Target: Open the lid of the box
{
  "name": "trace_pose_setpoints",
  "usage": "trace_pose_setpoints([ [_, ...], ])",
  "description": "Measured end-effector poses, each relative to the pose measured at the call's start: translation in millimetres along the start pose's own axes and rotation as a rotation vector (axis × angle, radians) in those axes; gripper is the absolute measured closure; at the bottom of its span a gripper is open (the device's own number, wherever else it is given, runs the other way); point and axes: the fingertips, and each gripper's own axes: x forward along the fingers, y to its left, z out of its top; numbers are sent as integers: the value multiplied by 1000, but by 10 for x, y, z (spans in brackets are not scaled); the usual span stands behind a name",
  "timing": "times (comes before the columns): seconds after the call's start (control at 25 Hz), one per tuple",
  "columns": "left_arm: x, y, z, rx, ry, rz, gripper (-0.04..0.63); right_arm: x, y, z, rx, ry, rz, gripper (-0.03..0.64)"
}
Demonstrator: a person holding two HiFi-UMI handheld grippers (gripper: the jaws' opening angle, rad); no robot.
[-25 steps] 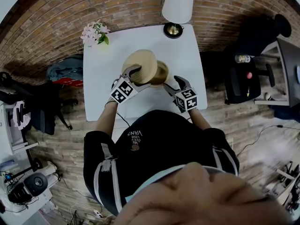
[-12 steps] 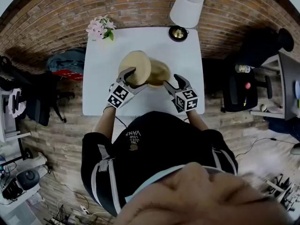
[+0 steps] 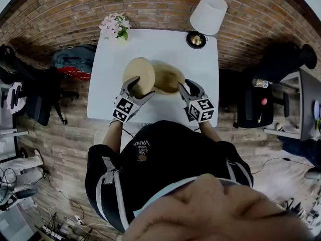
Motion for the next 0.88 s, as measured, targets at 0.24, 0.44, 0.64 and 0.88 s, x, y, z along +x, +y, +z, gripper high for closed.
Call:
trace_pose_setpoints([
  [0.24, -168, 11, -60, -64, -33, 78, 227, 20, 43, 126, 2, -31, 16, 534],
  [0.44, -246, -50, -146, -110, -48, 116, 227, 33, 85, 167, 23, -40, 41, 555],
  [0.64, -317, -87, -237, -151, -53, 143, 229, 64, 138, 159, 33, -33, 61, 563],
  [0.88, -390, -124, -326, -200, -65, 184, 229, 107, 194, 128, 36, -20, 84, 575],
])
